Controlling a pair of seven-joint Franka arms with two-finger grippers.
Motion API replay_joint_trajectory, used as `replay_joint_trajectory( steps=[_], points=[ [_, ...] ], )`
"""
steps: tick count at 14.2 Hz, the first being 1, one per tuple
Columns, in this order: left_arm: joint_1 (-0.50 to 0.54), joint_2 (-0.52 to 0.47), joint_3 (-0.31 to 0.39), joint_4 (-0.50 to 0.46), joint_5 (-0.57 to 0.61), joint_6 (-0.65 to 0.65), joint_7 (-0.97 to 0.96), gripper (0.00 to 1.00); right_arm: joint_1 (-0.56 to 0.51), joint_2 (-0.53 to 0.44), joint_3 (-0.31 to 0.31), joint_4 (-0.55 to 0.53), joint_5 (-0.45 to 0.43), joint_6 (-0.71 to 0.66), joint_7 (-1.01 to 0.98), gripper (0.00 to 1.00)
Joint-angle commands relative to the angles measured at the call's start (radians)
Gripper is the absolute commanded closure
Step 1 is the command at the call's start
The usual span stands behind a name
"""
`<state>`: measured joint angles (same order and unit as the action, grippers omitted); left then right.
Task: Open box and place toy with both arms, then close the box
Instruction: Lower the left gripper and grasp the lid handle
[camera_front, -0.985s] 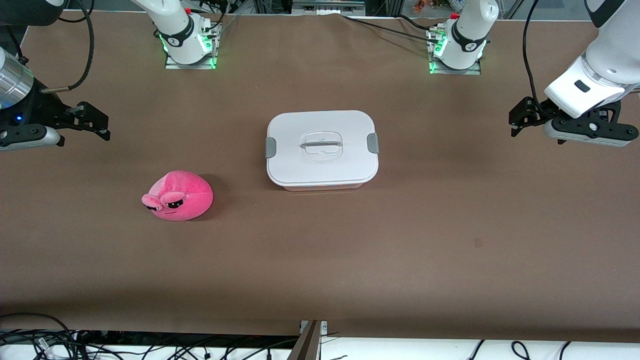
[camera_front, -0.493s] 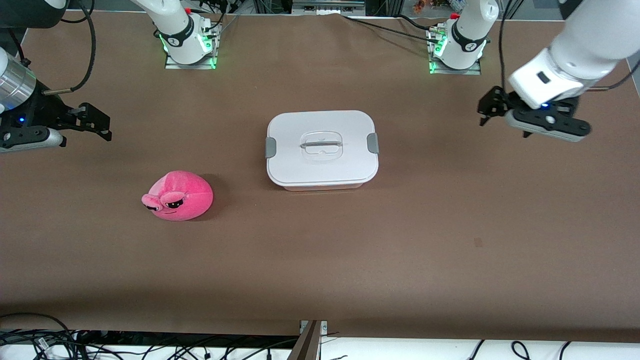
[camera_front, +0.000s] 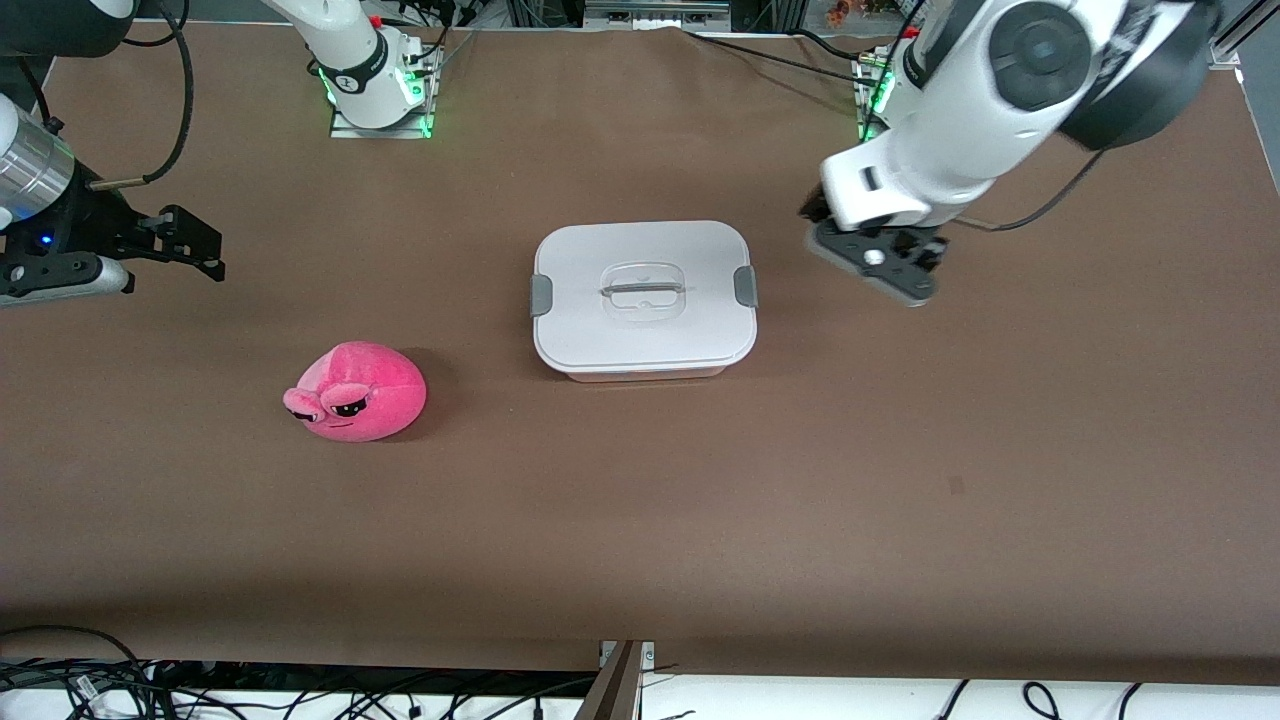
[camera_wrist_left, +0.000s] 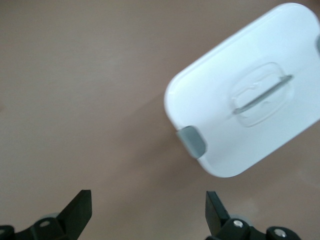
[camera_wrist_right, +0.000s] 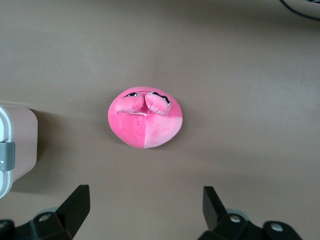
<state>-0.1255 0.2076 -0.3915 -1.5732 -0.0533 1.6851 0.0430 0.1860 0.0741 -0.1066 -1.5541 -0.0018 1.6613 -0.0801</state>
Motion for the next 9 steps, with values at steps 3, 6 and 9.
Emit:
replay_joint_trajectory(
  steps=[3,6,9],
  points=[
    [-0.192,0.243,-0.001,0.213,0.004,0.088,0.014,0.0,0.001,0.01,-0.001,0.026,0.002,-0.023,-0.012,0.0],
    [-0.262,0.312,-0.001,0.205,0.035,0.214,0.111,0.0,0.001,0.01,-0.001,0.026,0.002,-0.023,-0.012,0.0],
    [-0.257,0.386,-0.001,0.202,0.033,0.27,0.376,0.0,0.001,0.01,-0.001,0.023,0.003,-0.035,-0.009,0.0]
  ],
)
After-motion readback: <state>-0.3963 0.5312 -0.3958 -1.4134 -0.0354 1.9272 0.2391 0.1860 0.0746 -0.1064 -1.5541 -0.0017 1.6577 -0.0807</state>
